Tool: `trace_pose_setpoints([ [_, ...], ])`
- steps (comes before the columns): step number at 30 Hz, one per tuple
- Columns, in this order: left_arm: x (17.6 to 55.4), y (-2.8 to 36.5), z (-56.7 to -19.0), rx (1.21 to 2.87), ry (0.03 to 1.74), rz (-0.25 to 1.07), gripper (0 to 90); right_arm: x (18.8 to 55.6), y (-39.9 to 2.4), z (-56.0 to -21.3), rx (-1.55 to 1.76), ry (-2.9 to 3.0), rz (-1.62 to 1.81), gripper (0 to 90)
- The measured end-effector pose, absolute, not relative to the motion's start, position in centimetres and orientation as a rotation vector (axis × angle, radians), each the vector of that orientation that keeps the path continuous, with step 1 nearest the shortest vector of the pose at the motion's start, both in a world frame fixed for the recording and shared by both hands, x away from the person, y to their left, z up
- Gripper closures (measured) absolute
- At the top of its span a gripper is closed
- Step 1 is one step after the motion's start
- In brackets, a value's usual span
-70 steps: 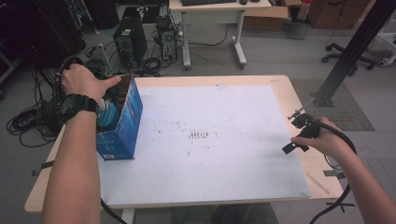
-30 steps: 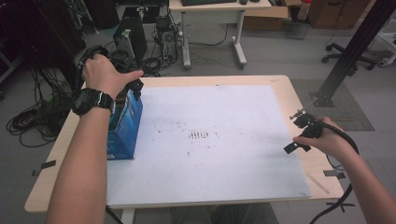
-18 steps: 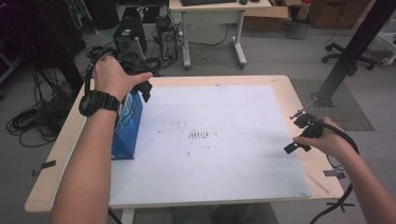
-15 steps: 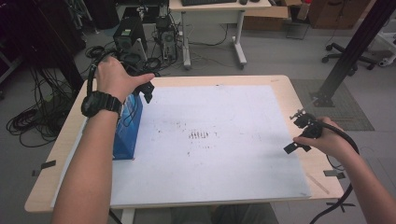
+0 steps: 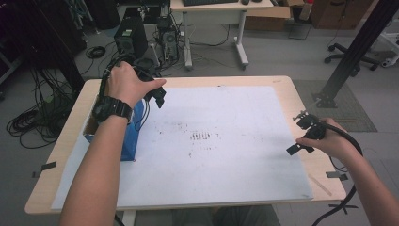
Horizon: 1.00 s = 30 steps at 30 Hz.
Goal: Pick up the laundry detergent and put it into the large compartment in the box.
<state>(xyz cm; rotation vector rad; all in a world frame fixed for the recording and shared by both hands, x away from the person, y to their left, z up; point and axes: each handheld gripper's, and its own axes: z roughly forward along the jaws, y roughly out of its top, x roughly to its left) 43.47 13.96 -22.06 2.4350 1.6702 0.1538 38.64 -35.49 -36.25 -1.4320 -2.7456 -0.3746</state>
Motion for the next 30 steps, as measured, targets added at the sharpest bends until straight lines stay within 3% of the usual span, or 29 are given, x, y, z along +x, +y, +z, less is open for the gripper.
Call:
trace_pose_setpoints([
  [30, 42.1, 10.1, -26.7, 2.517, 1.585, 0.115, 17.2, 38.6, -35.3, -35.9, -1.406, -2.760, -0.399, 12.9],
])
